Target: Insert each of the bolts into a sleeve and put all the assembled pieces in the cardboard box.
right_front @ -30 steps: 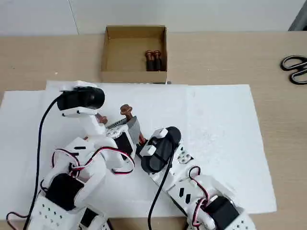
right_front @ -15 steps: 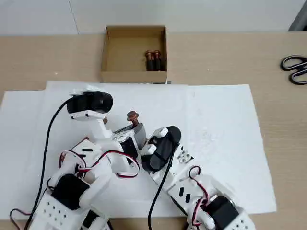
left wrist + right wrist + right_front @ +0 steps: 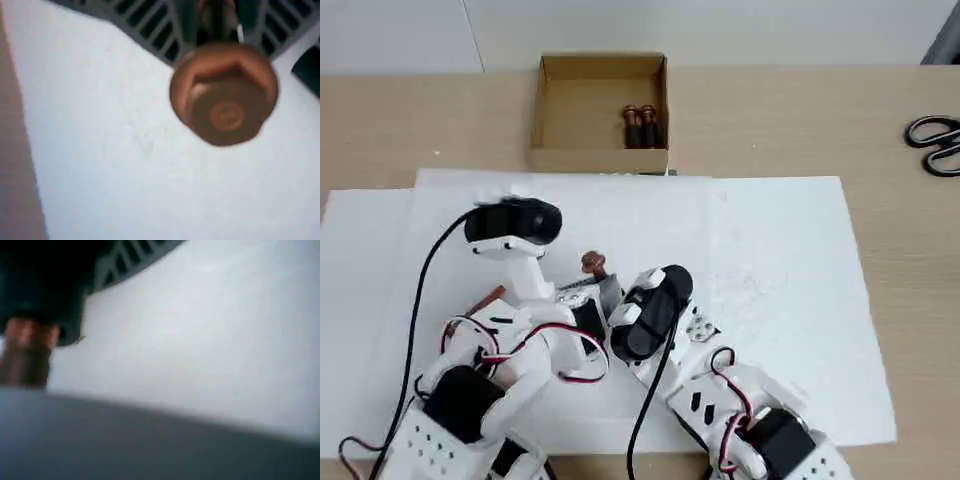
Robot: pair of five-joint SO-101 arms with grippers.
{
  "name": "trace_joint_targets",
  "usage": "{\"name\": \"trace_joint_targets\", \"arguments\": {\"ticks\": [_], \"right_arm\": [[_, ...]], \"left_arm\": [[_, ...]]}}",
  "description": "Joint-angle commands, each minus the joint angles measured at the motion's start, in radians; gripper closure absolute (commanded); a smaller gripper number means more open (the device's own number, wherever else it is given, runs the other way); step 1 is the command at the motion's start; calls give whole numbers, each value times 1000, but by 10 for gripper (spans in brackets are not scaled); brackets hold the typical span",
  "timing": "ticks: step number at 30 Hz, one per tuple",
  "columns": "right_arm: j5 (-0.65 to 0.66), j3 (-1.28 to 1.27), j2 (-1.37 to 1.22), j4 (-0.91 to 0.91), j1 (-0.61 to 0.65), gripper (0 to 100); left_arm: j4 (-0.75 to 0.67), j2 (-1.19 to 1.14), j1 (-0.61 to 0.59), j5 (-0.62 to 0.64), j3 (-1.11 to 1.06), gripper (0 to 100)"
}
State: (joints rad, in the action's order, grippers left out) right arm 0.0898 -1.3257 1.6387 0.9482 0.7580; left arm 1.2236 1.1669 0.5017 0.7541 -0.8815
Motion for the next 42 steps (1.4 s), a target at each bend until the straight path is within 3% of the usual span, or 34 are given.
{"name": "trace_joint_targets", "arguments": {"ticks": [1,7,14,21,29,38,42], "right_arm": [[-9,40,2,-68,-7,995],[-9,40,2,-90,-7,995],[71,40,2,-143,-7,995],[103,40,2,-153,-7,995],[98,37,2,-147,-7,995],[98,20,2,-143,-7,995],[98,20,2,-143,-7,995]], "left_arm": [[83,0,-2,-26,19,995],[147,0,2,-49,19,995],[161,-6,115,-100,10,995],[160,-2,117,-183,-18,995],[160,0,114,-183,-8,995],[92,0,-121,-193,-15,994],[43,-5,-259,-394,-18,994]]}}
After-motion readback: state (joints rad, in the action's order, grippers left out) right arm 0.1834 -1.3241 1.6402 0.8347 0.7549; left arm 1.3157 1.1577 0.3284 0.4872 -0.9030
